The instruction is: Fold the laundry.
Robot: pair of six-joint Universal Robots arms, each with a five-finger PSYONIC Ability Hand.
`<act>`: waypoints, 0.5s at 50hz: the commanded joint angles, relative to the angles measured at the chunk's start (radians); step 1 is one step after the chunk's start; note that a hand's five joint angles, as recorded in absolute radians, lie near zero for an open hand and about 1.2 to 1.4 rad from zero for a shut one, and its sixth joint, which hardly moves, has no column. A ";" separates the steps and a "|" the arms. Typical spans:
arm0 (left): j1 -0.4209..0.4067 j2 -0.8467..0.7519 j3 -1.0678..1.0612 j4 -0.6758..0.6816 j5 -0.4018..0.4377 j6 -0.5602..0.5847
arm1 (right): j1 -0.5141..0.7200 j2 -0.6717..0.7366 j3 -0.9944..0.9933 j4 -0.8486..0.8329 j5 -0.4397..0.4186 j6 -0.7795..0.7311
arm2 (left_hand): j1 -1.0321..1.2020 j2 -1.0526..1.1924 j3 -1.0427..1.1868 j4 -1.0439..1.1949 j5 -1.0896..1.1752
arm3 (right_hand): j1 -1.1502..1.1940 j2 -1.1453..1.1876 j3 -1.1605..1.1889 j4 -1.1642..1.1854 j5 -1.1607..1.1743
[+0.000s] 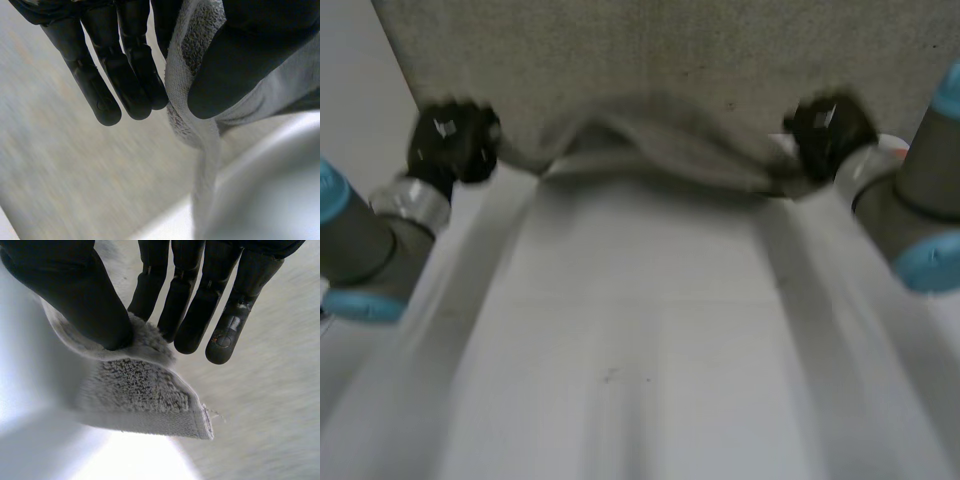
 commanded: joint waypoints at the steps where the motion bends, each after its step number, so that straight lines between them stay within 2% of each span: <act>1: 0.004 0.000 -0.239 -0.036 0.026 0.065 | -0.005 0.016 0.283 -0.005 -0.062 -0.009 | 0.272 0.198 0.205 0.198 0.263 | 0.413 0.222 0.215 0.208 0.224; 4: 0.008 0.003 -0.276 -0.068 0.024 0.124 | -0.012 0.010 0.326 -0.003 -0.065 -0.009 | 0.220 0.146 0.153 0.146 0.211 | 0.413 0.222 0.215 0.208 0.224; 8: 0.031 0.003 -0.308 -0.145 0.023 0.246 | -0.026 0.002 0.412 -0.005 -0.077 -0.006 | 0.006 -0.068 -0.061 -0.068 -0.003 | 0.413 0.222 0.215 0.208 0.224; 9: 0.033 0.003 -0.317 -0.177 0.021 0.295 | -0.026 -0.001 0.426 -0.006 -0.080 -0.006 | -0.129 -0.202 -0.195 -0.202 -0.137 | 0.413 0.222 0.215 0.208 0.224; 14: 0.033 0.044 -0.319 -0.260 0.015 0.395 | -0.032 -0.061 0.492 -0.025 -0.102 0.006 | -0.455 -0.529 -0.522 -0.529 -0.464 | 0.413 0.222 0.215 0.208 0.224; 19: 0.034 0.152 -0.325 -0.290 0.015 0.385 | -0.069 -0.104 0.542 -0.066 -0.117 0.009 | -0.564 -0.638 -0.631 -0.638 -0.573 | 0.413 0.222 0.215 0.208 0.224; 25: 0.007 0.262 -0.369 -0.315 0.004 0.270 | -0.109 -0.122 0.552 -0.074 -0.117 0.011 | -0.597 -0.670 -0.663 -0.670 -0.605 | 0.413 0.222 0.215 0.208 0.224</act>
